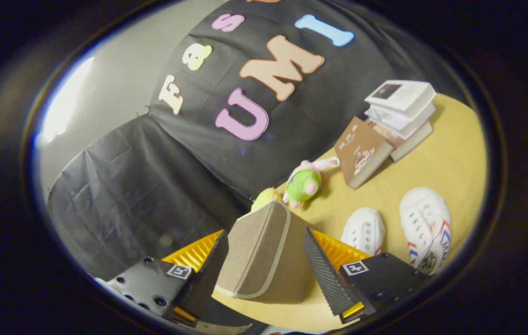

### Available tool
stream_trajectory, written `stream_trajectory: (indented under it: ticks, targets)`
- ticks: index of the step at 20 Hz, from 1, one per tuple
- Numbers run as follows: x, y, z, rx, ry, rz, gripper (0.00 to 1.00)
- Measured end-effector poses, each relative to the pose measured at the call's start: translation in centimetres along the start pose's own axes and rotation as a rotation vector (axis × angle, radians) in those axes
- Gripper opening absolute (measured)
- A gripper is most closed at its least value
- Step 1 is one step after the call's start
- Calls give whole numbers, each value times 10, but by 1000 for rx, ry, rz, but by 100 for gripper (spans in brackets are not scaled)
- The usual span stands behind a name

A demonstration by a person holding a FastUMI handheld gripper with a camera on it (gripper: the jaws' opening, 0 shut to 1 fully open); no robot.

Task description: Open the storage box then place both shoes into the box .Put the left shoe in first, then the right shoe, with the right side of both shoes facing outward in a uniform manner.

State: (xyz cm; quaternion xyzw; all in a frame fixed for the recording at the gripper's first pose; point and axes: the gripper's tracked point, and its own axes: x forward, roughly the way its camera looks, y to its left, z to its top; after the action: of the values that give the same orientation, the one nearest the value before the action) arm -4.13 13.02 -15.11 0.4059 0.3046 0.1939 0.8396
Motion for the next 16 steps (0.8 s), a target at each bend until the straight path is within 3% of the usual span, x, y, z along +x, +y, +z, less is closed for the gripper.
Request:
stream_trajectory:
  ticks: [10,16]
  targets:
    - [25,-13,-47,421,153,73,100]
    - [36,-1,-84,534,277,127,100]
